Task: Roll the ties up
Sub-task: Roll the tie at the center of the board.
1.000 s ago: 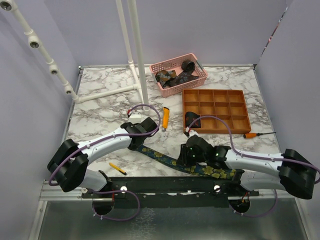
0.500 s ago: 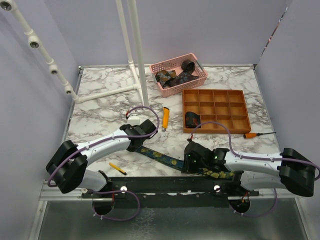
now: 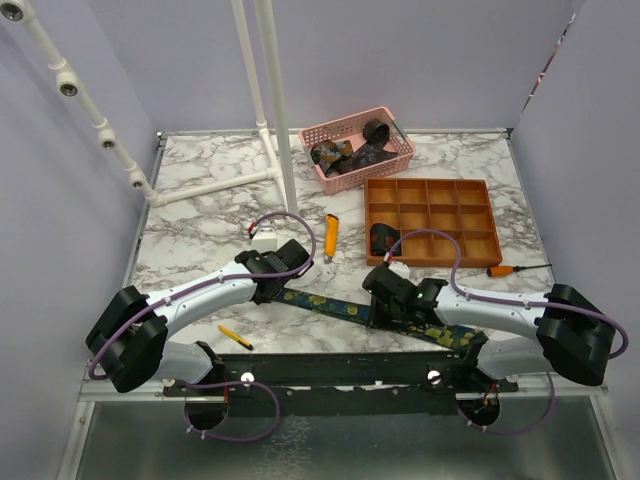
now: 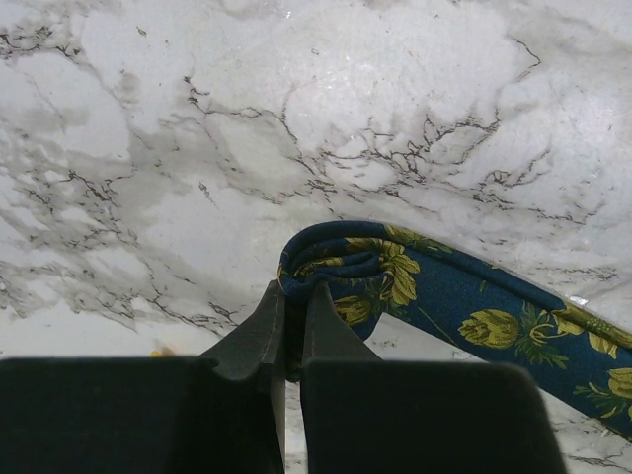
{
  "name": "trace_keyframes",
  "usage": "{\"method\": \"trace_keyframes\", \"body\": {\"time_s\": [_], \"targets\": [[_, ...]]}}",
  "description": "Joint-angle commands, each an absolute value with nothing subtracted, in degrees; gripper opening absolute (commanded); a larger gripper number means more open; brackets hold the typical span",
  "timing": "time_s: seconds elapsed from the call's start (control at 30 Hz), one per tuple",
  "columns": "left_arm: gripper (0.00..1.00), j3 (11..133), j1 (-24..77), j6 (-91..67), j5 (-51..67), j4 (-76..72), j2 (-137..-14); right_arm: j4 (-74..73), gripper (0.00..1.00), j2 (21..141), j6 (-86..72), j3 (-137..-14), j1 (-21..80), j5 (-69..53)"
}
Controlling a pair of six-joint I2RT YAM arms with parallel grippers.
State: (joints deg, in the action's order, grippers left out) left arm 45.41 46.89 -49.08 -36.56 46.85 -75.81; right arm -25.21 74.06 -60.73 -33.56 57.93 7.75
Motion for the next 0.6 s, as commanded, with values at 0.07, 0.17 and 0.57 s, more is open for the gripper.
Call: {"method": "trace_keyframes", "body": {"time_s": [0.07,0.17,0.57], "targets": [[0.0,43.89,47.11,-50.49,-38.12,46.43,-74.84,-32.86,0.3,79.78,-54.14,-33.75,53.51,14.25],[0.0,43.56,47.11,-50.77,-38.22,46.04,-74.8,-32.3,0.3,81.26,-51.99,-35.39,50.98,15.51],[0.0,45.6,47.18,-51.28,-41.96,47.92,-74.9,-29.29,0.4,74.74,-43.2,-41.63,49.57,10.24]]}}
